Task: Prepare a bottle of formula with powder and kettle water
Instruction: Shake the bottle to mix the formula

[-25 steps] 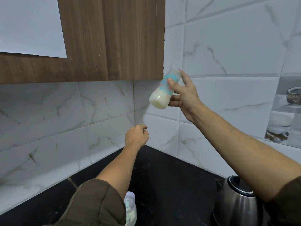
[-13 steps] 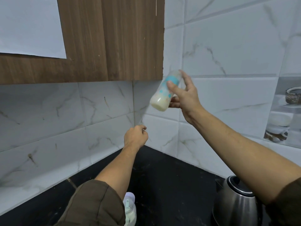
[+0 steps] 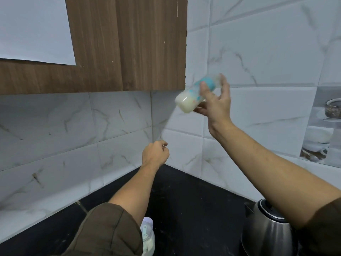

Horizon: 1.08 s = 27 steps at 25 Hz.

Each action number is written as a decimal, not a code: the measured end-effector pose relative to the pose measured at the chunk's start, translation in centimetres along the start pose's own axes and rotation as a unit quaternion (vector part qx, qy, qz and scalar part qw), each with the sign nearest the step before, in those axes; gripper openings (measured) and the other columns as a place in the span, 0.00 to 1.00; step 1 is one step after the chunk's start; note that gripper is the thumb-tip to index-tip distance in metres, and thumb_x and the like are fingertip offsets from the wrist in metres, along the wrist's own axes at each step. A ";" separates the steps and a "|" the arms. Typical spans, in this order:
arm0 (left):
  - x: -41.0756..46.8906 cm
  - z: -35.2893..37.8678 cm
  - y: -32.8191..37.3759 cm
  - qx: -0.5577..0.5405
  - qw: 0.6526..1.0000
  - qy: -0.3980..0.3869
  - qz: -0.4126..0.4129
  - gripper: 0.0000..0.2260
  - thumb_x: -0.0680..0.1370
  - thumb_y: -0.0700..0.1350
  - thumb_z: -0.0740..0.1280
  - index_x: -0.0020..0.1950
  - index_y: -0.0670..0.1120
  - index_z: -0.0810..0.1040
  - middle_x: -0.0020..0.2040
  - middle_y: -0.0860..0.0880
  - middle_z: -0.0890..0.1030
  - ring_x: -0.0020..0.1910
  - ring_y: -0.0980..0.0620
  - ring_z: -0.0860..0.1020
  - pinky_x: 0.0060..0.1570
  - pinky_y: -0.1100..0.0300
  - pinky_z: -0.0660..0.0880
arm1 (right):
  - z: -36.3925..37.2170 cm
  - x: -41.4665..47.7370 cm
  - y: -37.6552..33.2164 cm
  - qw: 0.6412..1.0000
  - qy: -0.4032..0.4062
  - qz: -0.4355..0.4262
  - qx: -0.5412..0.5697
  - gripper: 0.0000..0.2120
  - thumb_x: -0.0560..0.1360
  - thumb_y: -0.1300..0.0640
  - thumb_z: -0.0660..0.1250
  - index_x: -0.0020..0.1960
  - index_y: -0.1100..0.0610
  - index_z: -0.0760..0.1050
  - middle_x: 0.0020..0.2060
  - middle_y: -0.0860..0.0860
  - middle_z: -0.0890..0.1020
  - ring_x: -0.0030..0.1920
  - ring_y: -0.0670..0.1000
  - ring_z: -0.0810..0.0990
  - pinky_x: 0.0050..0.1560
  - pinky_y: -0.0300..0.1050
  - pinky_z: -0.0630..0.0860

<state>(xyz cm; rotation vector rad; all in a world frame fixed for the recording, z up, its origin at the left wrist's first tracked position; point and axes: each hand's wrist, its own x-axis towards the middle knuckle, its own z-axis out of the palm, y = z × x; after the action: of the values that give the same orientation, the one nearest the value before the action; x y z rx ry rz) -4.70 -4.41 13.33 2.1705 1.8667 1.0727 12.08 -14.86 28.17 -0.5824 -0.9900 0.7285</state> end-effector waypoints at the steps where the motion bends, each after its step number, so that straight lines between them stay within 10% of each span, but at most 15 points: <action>1: 0.0 0.0 -0.1 0.001 1.000 0.000 -0.002 0.19 0.81 0.44 0.60 0.70 0.51 0.80 0.61 0.49 0.85 0.58 0.45 0.82 0.55 0.54 0.78 | 0.1 0.7 -0.2 0.995 0.069 0.008 0.067 0.34 0.80 0.54 0.73 0.80 0.44 0.60 0.57 0.51 0.81 0.49 0.59 0.87 0.41 0.51 0.86; 4: 0.1 -0.2 -0.8 0.004 1.000 0.003 -0.013 0.19 0.81 0.43 0.60 0.69 0.51 0.80 0.61 0.49 0.85 0.59 0.45 0.81 0.56 0.54 0.78 | -0.2 2.4 -0.2 0.971 0.150 0.047 0.180 0.34 0.80 0.51 0.73 0.80 0.47 0.59 0.67 0.56 0.77 0.52 0.61 0.87 0.42 0.54 0.86; 9: 0.4 -0.2 -0.4 -0.002 1.000 0.005 -0.008 0.19 0.81 0.44 0.60 0.69 0.51 0.80 0.60 0.50 0.85 0.58 0.46 0.82 0.54 0.54 0.78 | -0.5 0.3 0.8 0.991 -0.102 0.044 -0.070 0.32 0.79 0.53 0.74 0.79 0.45 0.63 0.62 0.53 0.81 0.45 0.59 0.88 0.40 0.51 0.84; 14: 0.4 -0.3 -0.7 0.003 1.000 0.006 -0.012 0.19 0.81 0.44 0.60 0.69 0.51 0.81 0.60 0.49 0.85 0.57 0.45 0.82 0.55 0.53 0.79 | -0.5 2.9 0.5 0.960 0.132 0.138 0.206 0.23 0.81 0.50 0.72 0.71 0.57 0.71 0.63 0.61 0.80 0.50 0.61 0.88 0.40 0.53 0.86; 19: 0.2 0.3 -0.5 0.003 1.000 0.004 -0.005 0.18 0.81 0.44 0.60 0.69 0.51 0.80 0.61 0.49 0.85 0.58 0.45 0.81 0.56 0.53 0.78 | -0.9 1.2 0.8 0.972 -0.065 0.217 0.063 0.23 0.80 0.46 0.70 0.70 0.57 0.75 0.53 0.62 0.84 0.45 0.58 0.88 0.42 0.48 0.86; 24: 0.3 0.3 -0.6 0.006 1.000 0.007 -0.008 0.18 0.81 0.44 0.60 0.69 0.51 0.81 0.60 0.48 0.85 0.58 0.45 0.81 0.56 0.53 0.78 | -1.3 2.8 1.6 0.958 0.126 0.174 0.187 0.20 0.81 0.50 0.71 0.68 0.59 0.73 0.62 0.63 0.80 0.49 0.61 0.87 0.37 0.51 0.85; 27: 0.4 0.2 -0.7 0.008 1.000 0.005 -0.011 0.19 0.81 0.43 0.60 0.69 0.51 0.81 0.60 0.48 0.85 0.59 0.44 0.81 0.55 0.54 0.77 | -1.2 2.0 1.2 0.969 0.018 0.202 0.144 0.18 0.81 0.48 0.70 0.65 0.58 0.75 0.59 0.62 0.82 0.50 0.59 0.87 0.43 0.51 0.87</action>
<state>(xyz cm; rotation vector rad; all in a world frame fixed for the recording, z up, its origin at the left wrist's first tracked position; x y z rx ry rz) -5.15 -3.81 12.98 2.1524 1.9041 1.0707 13.55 -12.69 27.78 -0.5455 -0.7182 1.1980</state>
